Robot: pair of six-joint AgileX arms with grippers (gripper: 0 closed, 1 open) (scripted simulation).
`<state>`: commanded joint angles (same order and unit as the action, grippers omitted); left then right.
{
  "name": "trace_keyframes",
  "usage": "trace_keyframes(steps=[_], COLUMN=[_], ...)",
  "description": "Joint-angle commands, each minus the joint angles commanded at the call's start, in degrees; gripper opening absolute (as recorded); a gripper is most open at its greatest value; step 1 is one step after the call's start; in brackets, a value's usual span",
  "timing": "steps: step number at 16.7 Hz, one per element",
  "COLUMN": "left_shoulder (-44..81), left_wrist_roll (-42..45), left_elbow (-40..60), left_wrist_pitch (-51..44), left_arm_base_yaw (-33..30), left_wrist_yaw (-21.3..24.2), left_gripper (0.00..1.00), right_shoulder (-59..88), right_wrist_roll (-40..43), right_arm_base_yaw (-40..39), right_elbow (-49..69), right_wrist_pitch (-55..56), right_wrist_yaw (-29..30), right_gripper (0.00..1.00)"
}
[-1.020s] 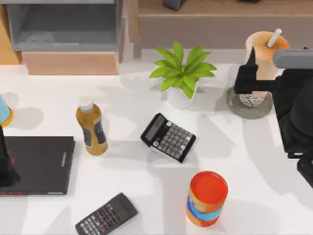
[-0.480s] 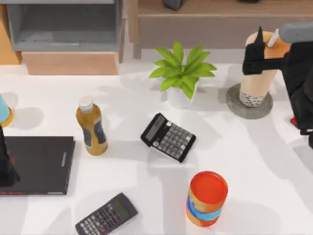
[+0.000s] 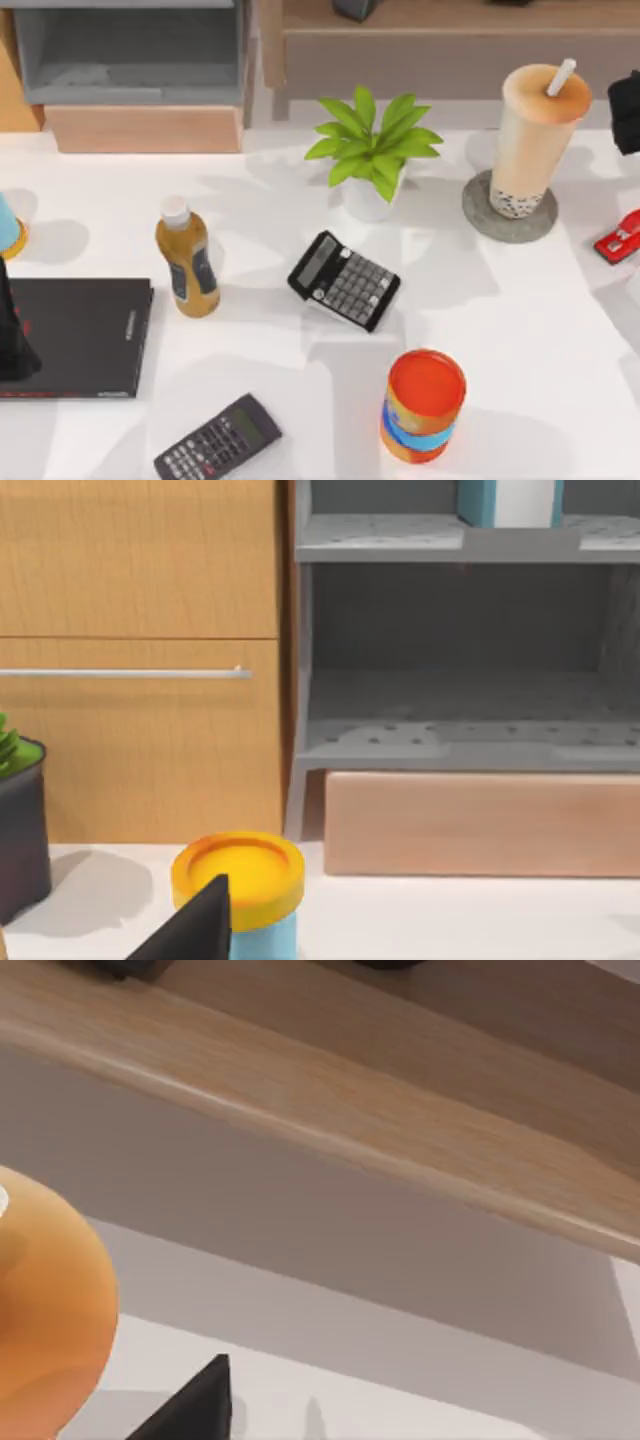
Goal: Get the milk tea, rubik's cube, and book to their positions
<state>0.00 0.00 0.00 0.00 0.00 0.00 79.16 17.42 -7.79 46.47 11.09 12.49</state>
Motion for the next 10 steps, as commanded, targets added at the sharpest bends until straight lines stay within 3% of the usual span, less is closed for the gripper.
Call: trace_keyframes(steps=[5,10], left_shoulder=[0.0,0.0], left_wrist_roll=[0.0,0.0], left_elbow=[0.0,0.0], left_wrist_pitch=[0.0,0.0], left_arm_base_yaw=[0.0,0.0], left_wrist_yaw=[0.0,0.0], left_gripper=[1.0,1.0], right_shoulder=[-8.46,-14.56], right_wrist_roll=[5.4,7.37], right_arm_base_yaw=[11.49,23.38], right_elbow=[0.89,-1.64], right_wrist_pitch=[-39.58,-67.11], right_wrist_yaw=[-6.36,-10.56], right_gripper=[1.0,1.0])
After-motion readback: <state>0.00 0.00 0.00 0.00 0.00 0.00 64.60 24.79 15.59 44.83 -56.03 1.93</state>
